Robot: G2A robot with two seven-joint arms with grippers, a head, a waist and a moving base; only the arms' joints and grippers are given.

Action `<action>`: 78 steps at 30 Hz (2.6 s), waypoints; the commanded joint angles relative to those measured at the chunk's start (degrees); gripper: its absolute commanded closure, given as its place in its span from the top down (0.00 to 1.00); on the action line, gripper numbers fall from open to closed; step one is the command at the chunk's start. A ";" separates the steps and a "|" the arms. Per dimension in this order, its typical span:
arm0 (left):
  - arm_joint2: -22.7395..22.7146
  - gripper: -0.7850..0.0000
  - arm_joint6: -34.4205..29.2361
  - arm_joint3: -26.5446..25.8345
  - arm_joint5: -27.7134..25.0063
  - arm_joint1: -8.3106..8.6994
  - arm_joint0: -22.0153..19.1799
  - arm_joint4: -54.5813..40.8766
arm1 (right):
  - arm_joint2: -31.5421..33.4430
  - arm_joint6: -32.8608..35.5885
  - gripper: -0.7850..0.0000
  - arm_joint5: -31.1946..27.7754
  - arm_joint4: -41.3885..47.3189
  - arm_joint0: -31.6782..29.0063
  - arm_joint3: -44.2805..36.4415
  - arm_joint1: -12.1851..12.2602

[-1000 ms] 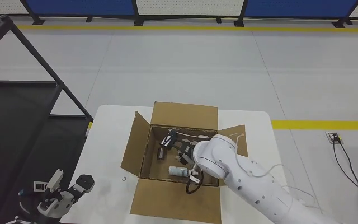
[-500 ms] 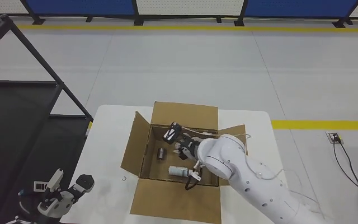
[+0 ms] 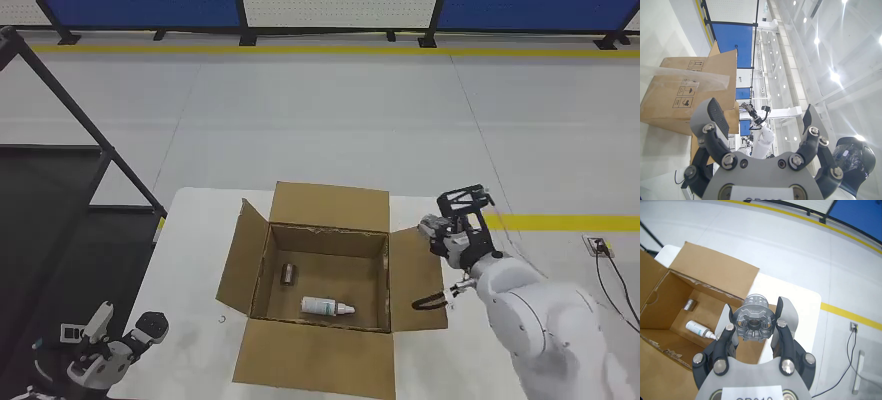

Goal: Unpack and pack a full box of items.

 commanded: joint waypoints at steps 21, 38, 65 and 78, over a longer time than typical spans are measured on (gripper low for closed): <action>0.00 1.00 0.00 0.00 0.00 0.00 0.00 0.00 | 1.44 10.03 0.00 -14.18 4.72 10.37 41.33 0.82; 0.00 1.00 0.00 0.00 0.00 0.00 0.00 0.00 | -3.93 6.62 0.26 -16.39 4.37 17.25 53.78 0.28; 0.00 1.00 0.00 0.00 0.00 0.00 0.00 0.00 | 6.84 1.67 1.00 -2.56 0.64 4.82 18.38 2.78; -0.32 1.00 1.14 0.33 0.14 -0.02 -0.23 -0.13 | -7.83 0.38 1.00 -13.33 5.47 6.08 -3.34 1.80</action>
